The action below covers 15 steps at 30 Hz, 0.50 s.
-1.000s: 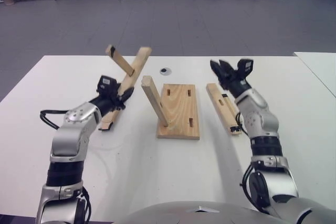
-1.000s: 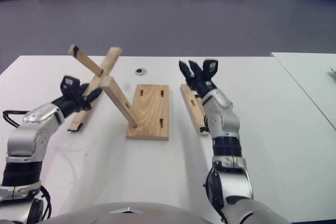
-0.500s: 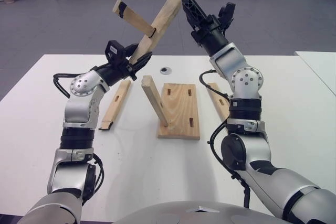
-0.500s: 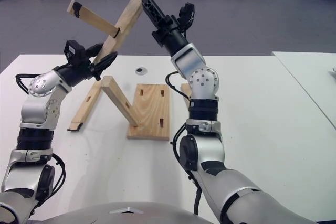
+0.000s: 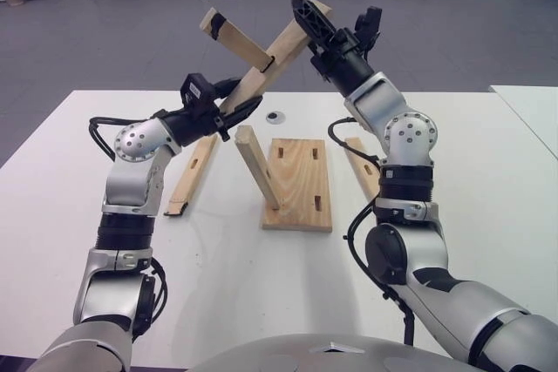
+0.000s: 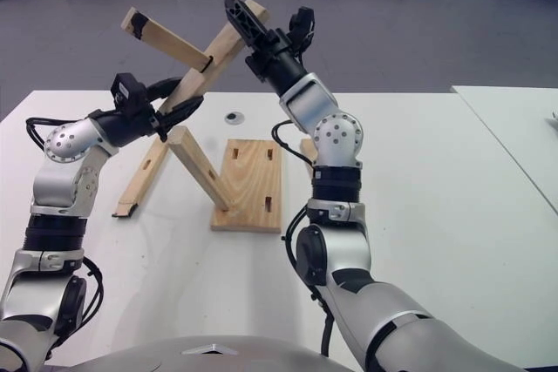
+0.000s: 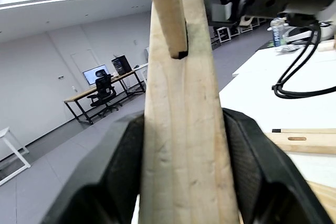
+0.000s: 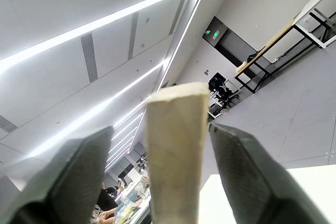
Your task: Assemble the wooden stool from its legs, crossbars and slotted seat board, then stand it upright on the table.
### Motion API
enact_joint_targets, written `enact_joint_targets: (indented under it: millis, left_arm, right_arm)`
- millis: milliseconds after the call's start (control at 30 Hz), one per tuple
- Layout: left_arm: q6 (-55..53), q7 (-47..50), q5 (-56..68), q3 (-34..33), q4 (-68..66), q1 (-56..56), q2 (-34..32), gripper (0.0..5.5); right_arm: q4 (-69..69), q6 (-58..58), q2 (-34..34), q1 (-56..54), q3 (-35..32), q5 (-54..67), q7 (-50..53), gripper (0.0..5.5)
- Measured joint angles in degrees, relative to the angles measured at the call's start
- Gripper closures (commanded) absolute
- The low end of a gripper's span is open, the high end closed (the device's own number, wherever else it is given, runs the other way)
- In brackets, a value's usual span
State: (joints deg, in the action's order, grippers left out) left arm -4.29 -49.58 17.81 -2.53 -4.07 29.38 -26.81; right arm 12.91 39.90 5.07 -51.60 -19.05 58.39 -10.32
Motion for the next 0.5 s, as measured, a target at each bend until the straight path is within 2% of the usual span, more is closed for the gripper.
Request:
enact_joint_targets:
  millis: [200, 233, 300, 500]
  left_arm:
    - [1.0, -1.3, -0.3, 0.2, -0.4, 0.0, -0.5, 3.38]
    - [1.1, -1.3, -0.3, 0.2, -0.4, 0.0, -0.5, 3.02]
    - [0.7, -1.2, -0.3, 0.1, -0.5, 0.0, -0.5, 2.66]
    - [-0.4, 0.6, -0.5, -0.5, -3.9, 0.3, -0.6, 1.65]
  right_arm:
    - [-2.6, 1.2, 0.2, 2.0, 0.3, 0.3, 1.5, 3.9]
    - [-2.8, 1.6, 0.2, 2.7, 0.2, 0.3, 2.3, 4.1]
    - [-3.6, 1.6, 0.3, 3.0, 0.3, -0.1, 4.0, 4.46]
    - [-7.0, -2.5, 1.1, 7.4, -2.8, -0.2, 10.1, 4.49]
